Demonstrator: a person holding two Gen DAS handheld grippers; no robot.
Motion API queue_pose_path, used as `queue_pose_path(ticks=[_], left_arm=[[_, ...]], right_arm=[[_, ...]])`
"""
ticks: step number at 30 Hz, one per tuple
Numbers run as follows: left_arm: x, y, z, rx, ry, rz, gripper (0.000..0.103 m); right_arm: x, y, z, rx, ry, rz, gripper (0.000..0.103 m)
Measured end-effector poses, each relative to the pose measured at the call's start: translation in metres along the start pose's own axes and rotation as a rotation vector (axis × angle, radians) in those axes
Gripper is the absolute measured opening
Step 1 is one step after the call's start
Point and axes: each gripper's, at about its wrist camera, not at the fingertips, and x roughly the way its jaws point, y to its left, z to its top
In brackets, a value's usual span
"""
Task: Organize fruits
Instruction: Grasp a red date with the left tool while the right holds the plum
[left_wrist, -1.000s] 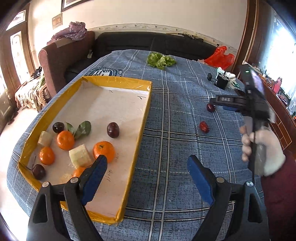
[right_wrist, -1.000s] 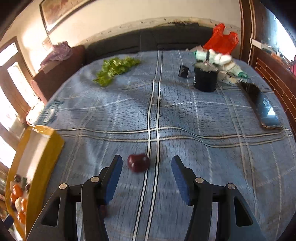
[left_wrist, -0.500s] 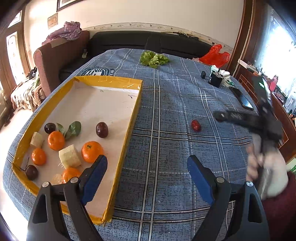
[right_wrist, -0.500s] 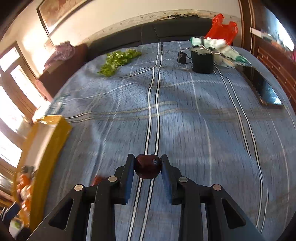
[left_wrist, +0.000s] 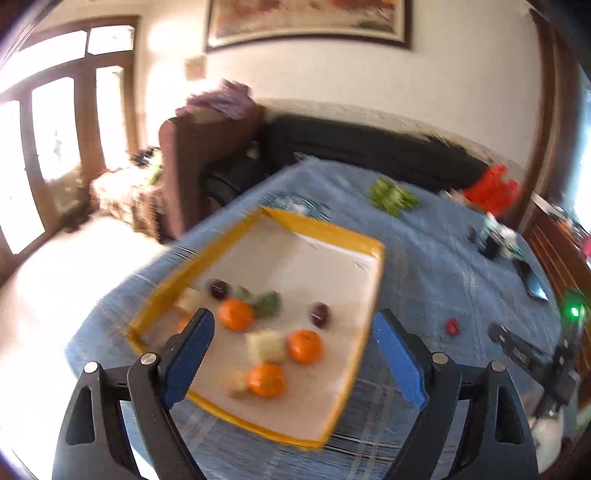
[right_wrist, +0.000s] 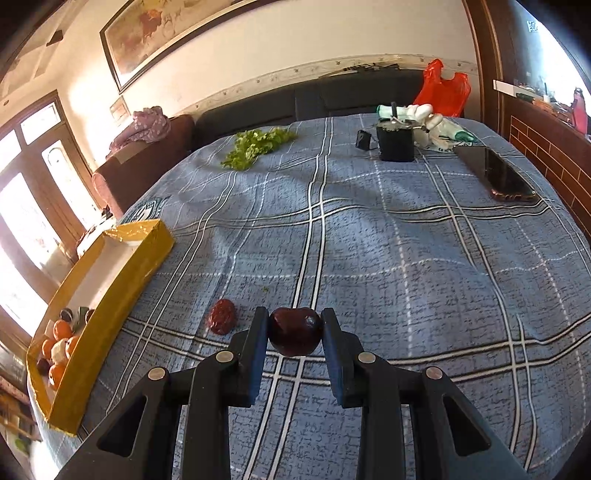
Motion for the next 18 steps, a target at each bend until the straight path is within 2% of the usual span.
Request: queue_pose_path(ticks=[3,6,13,18], left_arm=[[-0.008,0.012,0.002,-0.029,-0.046,0.084,0.088],[-0.010,0.024,0.001,-0.074,-0.051,0.135,0.093],[-0.006,0.042,-0.003,-0.125,-0.019,0.152,0.093],[-0.003,0.037,-0.005,-0.104,-0.012,0.188,0.096]], right_arm=[[-0.003,0.003,-0.002,-0.013,-0.014,-0.005,0.031],[-0.006,0.006,-0.004,-0.031,-0.030,-0.026,0.031],[-0.005,0.006,-0.005,-0.036,-0.028,-0.034,0.032],[-0.005,0.007,-0.006,-0.039,-0.030,-0.036,0.032]])
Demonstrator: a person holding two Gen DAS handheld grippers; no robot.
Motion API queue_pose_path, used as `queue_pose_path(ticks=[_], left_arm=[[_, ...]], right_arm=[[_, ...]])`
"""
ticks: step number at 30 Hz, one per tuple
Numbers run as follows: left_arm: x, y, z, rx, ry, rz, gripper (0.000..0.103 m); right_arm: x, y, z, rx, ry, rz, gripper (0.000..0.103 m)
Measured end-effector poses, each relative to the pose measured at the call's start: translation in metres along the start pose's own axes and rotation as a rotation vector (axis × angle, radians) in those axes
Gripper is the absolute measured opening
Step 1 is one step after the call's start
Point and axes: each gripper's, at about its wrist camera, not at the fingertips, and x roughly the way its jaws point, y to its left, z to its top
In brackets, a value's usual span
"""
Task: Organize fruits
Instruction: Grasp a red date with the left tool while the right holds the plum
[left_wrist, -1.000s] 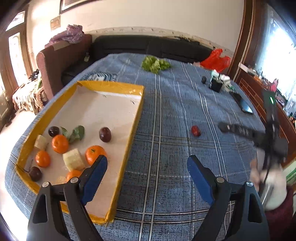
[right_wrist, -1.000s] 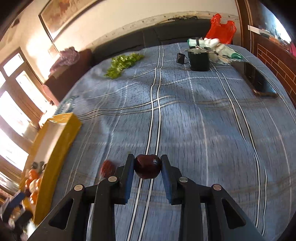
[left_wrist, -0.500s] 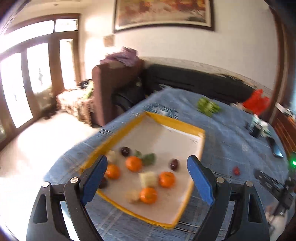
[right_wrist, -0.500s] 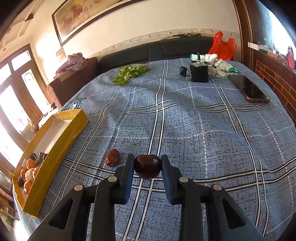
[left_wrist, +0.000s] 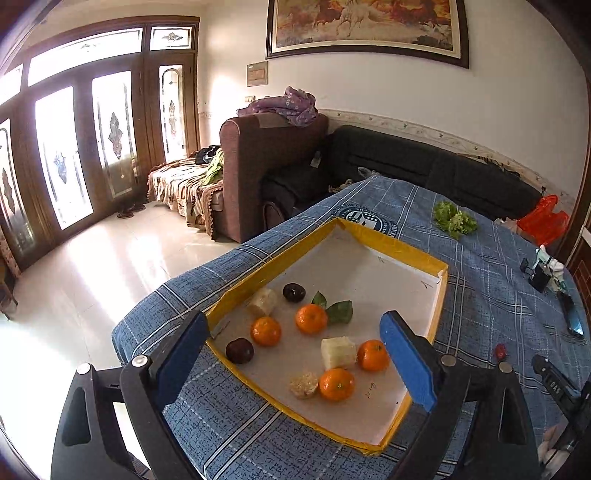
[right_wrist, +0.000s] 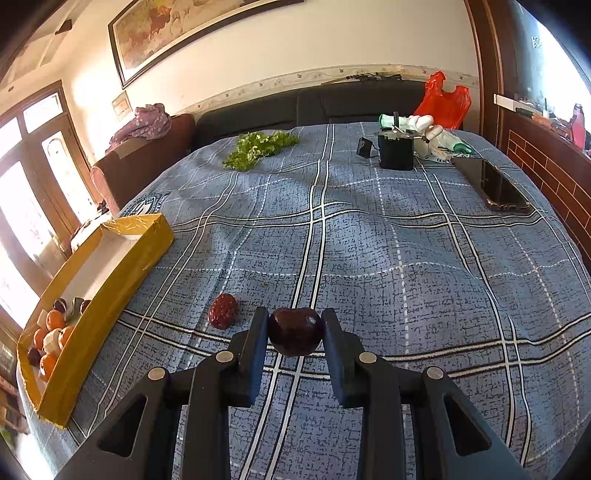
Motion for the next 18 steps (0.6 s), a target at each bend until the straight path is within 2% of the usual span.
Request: queue_pose_path(ticks=[8,11,16,18], left_arm=[[0.014,-0.022,-0.010,0.060,0.059,-0.022,0.096],[0.016,-0.037,-0.012,0.098,0.076,-0.065,0.096],[0.019,-0.086,-0.017,0.204,0.128,-0.221,0.096],[0.024,-0.114,-0.023,0.255,0.179,-0.324,0.096]], right_arm=[[0.000,0.000,-0.001,-0.002,0.001,-0.003,0.032],[-0.002,-0.002,0.001,0.007,-0.003,0.000,0.032],[-0.009,-0.021,0.009,0.057,0.016,0.042,0.032],[-0.012,-0.032,0.008,0.063,0.002,0.020,0.032]])
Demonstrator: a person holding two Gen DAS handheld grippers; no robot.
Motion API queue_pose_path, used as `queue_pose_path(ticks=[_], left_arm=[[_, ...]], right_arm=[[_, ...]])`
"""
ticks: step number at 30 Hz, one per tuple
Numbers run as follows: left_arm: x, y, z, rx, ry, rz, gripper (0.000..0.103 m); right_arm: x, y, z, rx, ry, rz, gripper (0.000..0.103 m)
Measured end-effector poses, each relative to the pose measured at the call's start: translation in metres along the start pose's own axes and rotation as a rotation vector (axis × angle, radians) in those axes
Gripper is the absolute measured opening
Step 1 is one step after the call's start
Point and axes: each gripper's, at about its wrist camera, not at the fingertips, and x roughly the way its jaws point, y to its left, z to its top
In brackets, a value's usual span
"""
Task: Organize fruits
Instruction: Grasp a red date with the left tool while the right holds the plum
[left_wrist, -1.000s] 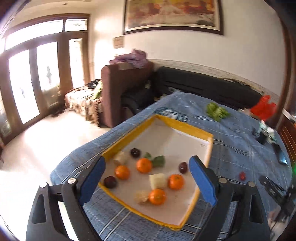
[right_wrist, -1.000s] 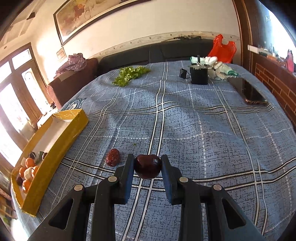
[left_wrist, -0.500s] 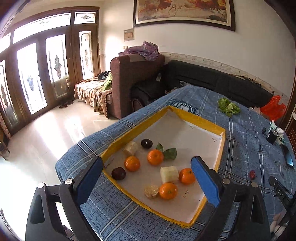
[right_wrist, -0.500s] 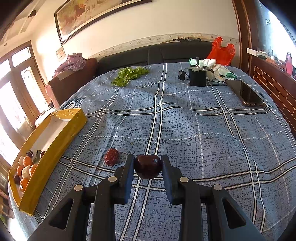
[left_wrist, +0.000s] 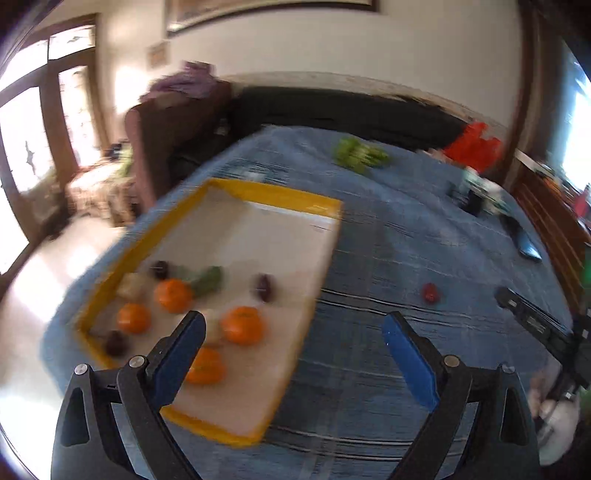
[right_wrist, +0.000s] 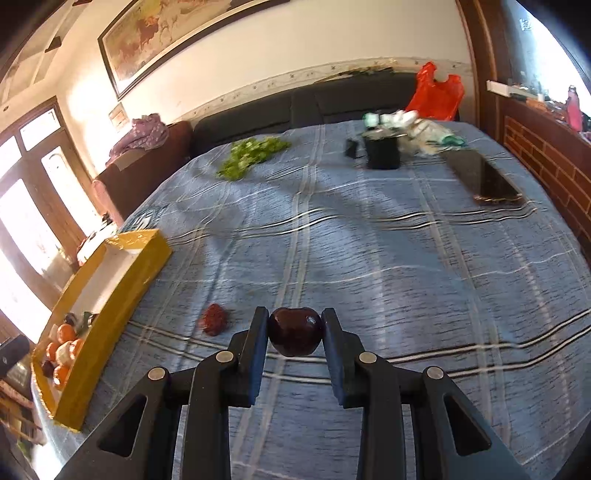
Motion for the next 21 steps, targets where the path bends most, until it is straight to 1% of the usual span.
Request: queue_pose_path(ticks=[2,3,4,6,7,9,11,12,13,14,16,20,21], left_arm=[[0.017,-0.028,0.001,0.059,0.048,-0.100,0.096],[0.025,-0.044,0.002,0.101,0.063,-0.138,0.096],[0.030,-0.058,0.002,0.138,0.064,-0.153,0.095],[0.043,-0.081,0.005,0.201,0.044,-0.157,0.095],[0.051,-0.089,0.008,0.213,0.042,-0.167,0.095],[0.070,-0.099,0.015,0.215,0.067,-0.183,0.094],[0.089,-0.108,0.019,0.209,0.102,-0.181,0.078],[0.099,-0.113,0.020,0.210,0.126,-0.185,0.064],[0.109,-0.117,0.022,0.213,0.147,-0.192,0.053],[0.117,-0.121,0.023,0.221,0.157,-0.186,0.051],[0.125,-0.123,0.022,0.239,0.153,-0.174,0.051],[0.138,-0.134,0.016,0.285,0.168,-0.171,0.051],[0.139,-0.133,0.015,0.287,0.176,-0.178,0.049]], right_arm=[[0.001,-0.015,-0.002,0.042,0.004,-0.002,0.032],[0.002,-0.021,-0.002,0.068,0.013,0.005,0.032],[0.003,-0.026,-0.002,0.090,0.022,0.012,0.032],[0.003,-0.032,-0.001,0.124,0.027,0.037,0.032],[0.002,-0.033,-0.001,0.127,0.025,0.044,0.032],[0.001,-0.032,0.000,0.121,0.022,0.047,0.032],[0.001,-0.030,0.000,0.119,0.025,0.054,0.032],[0.001,-0.030,-0.001,0.119,0.026,0.059,0.032],[0.001,-0.029,-0.001,0.118,0.028,0.062,0.032],[0.001,-0.028,0.000,0.117,0.029,0.063,0.033],[0.002,-0.028,0.000,0.116,0.029,0.063,0.033],[0.005,-0.028,0.000,0.114,0.033,0.060,0.033],[0.006,-0.028,0.000,0.114,0.037,0.060,0.033]])
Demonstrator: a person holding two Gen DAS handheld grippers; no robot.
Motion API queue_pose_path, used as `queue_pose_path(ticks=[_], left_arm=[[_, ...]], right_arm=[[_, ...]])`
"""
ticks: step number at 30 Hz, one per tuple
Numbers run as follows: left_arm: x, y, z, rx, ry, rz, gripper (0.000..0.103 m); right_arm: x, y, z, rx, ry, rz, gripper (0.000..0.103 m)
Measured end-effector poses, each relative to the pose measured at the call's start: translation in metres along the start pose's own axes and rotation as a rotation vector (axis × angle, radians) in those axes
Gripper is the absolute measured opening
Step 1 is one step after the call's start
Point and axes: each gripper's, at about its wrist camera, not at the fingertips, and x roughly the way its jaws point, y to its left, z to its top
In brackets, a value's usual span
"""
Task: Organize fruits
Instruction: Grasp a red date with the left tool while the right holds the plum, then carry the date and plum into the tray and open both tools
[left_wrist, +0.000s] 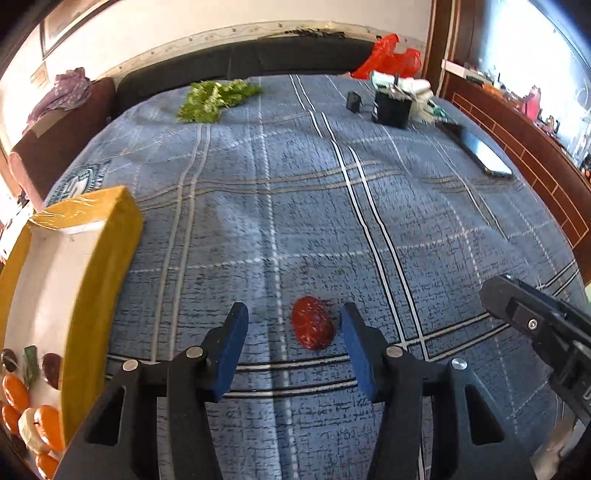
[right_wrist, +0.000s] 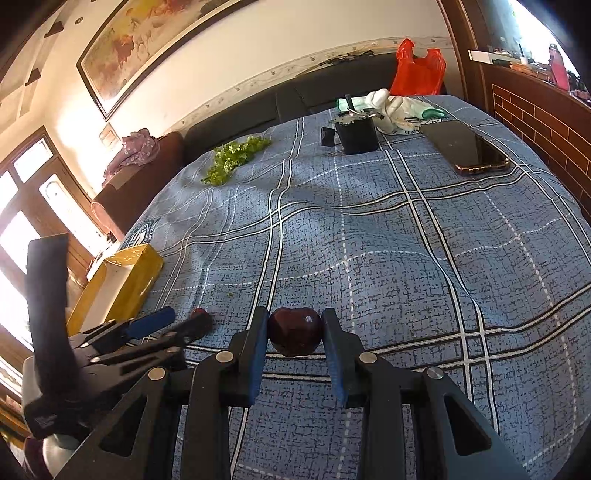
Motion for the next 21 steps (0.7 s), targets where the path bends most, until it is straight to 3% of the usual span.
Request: queue_pose_path(ticks=[2,3,10,15,17,21], left_arm=[[0.000,-0.001,-0.003,0.010,-0.009,0.003,0.036],[-0.001,0.000,-0.002,0.006,-0.008,-0.005,0.020],[-0.038,0.027,-0.013,-0.114,-0.066,-0.050,0.019],[-0.102,0.063,-0.038,-0.197,-0.164,-0.054,0.020],[-0.130,0.081,-0.051,-0.221,-0.211,-0.026,0.020],[-0.159,0.120,-0.070,-0.287,-0.246,0.078,0.020]], right_arm=[[0.001,0.000,0.000,-0.001,0.003,0.000,0.033],[0.001,0.000,0.000,-0.003,0.001,-0.002,0.033],[0.000,0.000,0.000,-0.010,-0.015,-0.003,0.032],[-0.004,0.004,-0.001,-0.027,-0.037,0.024,0.032],[-0.006,0.007,-0.002,-0.031,-0.042,0.037,0.032],[-0.010,0.015,-0.004,-0.070,-0.087,-0.033,0.032]])
